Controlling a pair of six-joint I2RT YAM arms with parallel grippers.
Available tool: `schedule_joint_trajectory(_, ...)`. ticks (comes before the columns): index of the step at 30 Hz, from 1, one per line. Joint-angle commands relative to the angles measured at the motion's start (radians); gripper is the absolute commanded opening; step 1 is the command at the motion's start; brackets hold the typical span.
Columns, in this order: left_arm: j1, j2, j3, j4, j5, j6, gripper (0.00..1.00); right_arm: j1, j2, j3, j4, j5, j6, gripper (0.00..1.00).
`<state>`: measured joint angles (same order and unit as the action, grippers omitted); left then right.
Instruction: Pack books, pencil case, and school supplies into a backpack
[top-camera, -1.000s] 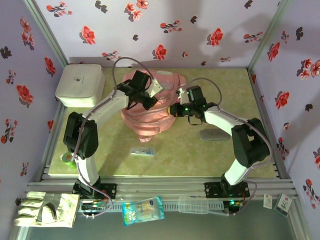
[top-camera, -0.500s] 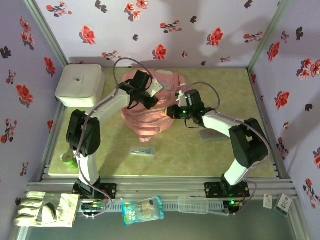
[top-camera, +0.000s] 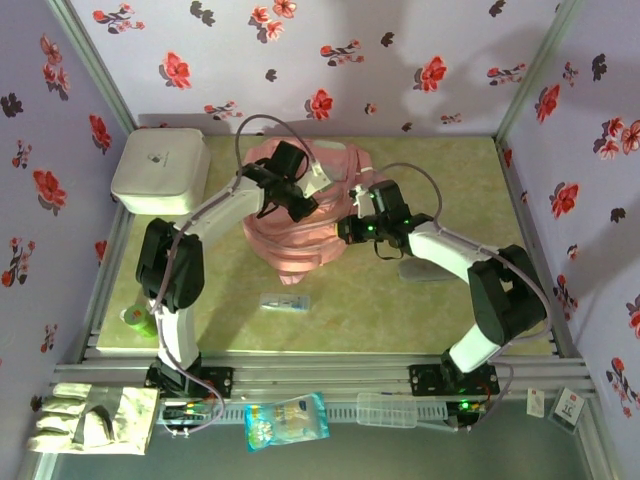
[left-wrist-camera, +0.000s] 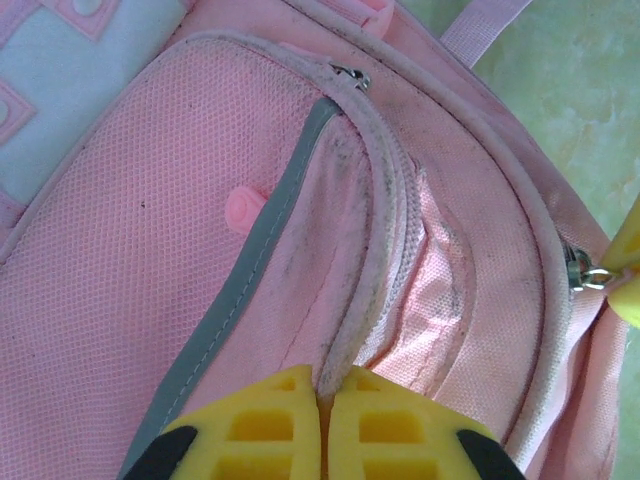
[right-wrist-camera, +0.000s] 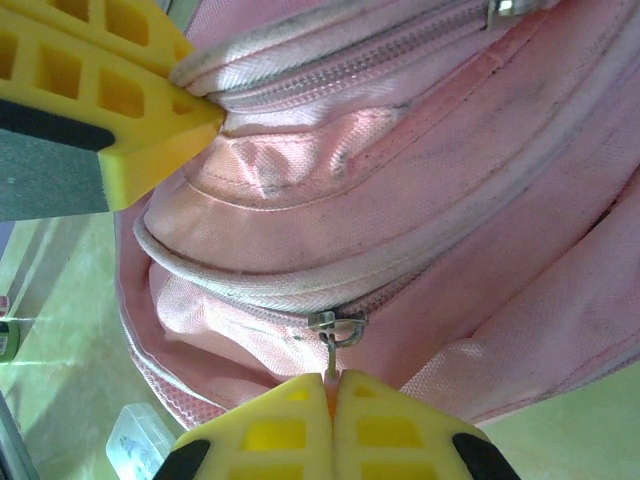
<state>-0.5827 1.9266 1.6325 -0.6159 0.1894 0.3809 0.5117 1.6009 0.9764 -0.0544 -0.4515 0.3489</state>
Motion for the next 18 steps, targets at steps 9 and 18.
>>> schedule_joint_trajectory(9,-0.013,0.036,0.054,0.11,0.016,-0.079,0.0,0.049,0.017,-0.023,0.131,-0.075,0.119,0.08)
schedule_joint_trajectory(18,-0.002,-0.081,-0.044,0.176,0.049,-0.073,0.0,-0.152,-0.072,-0.172,0.404,-0.112,0.459,0.51)
